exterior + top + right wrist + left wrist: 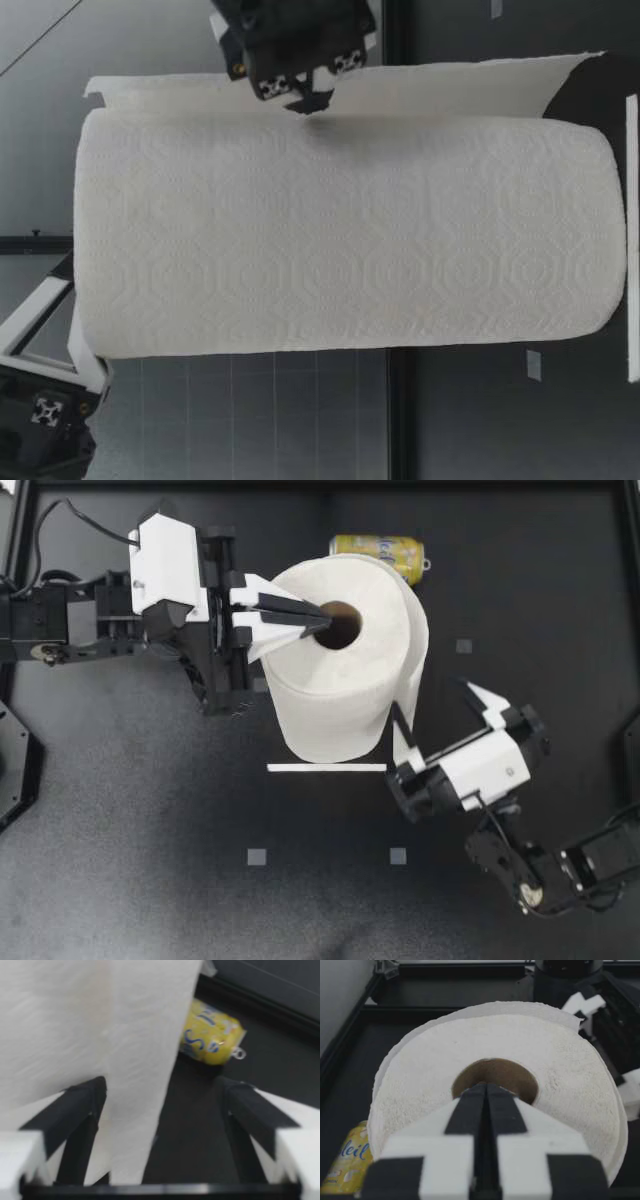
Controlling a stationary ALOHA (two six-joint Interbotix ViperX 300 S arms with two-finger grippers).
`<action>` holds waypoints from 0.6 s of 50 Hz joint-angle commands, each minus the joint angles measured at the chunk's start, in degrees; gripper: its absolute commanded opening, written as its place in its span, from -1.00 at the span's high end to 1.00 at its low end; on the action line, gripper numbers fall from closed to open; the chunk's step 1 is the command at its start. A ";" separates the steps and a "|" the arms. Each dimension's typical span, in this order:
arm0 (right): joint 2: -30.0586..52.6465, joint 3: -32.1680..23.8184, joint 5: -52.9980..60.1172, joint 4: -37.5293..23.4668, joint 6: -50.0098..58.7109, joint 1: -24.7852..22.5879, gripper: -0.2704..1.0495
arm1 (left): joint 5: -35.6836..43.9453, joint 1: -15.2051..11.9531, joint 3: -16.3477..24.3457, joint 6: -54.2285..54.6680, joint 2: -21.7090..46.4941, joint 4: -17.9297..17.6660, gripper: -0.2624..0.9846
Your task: Pick up a piece of paper towel and place it on the spilled liquid.
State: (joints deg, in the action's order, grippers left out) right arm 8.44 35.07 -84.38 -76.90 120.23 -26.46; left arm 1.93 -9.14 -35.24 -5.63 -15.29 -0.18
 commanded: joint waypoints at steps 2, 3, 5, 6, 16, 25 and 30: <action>-1.23 -0.09 -0.79 0.00 -0.09 1.67 -0.65 | -0.44 -0.26 -0.09 0.09 -0.35 -0.09 0.48; -1.32 0.00 -0.88 0.00 -0.09 1.93 -0.65 | -0.44 -0.26 -0.09 0.09 -0.35 -0.09 0.48; -1.49 0.18 -0.88 0.00 -0.09 2.46 -0.65 | -0.44 -0.26 -0.18 0.09 -0.44 -0.09 0.48; -1.58 0.26 -0.97 0.00 -0.09 2.64 -0.65 | -0.44 -0.26 -0.18 0.09 -0.44 -0.09 0.48; -2.37 0.97 -0.97 -0.88 0.09 4.39 -0.64 | -0.44 -0.26 -0.53 0.26 -0.70 -0.09 0.48; -2.46 0.70 0.35 -2.81 0.09 6.42 -0.63 | -0.44 -0.26 -0.53 0.35 -0.62 -0.09 0.48; -2.55 0.70 0.53 -3.16 0.00 6.68 -0.57 | -0.44 -0.26 -0.62 0.44 -0.62 -0.18 0.48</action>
State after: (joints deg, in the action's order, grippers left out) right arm 7.82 36.56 -83.94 -79.37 120.23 -20.21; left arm 1.93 -9.23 -35.95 -5.36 -15.91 -0.18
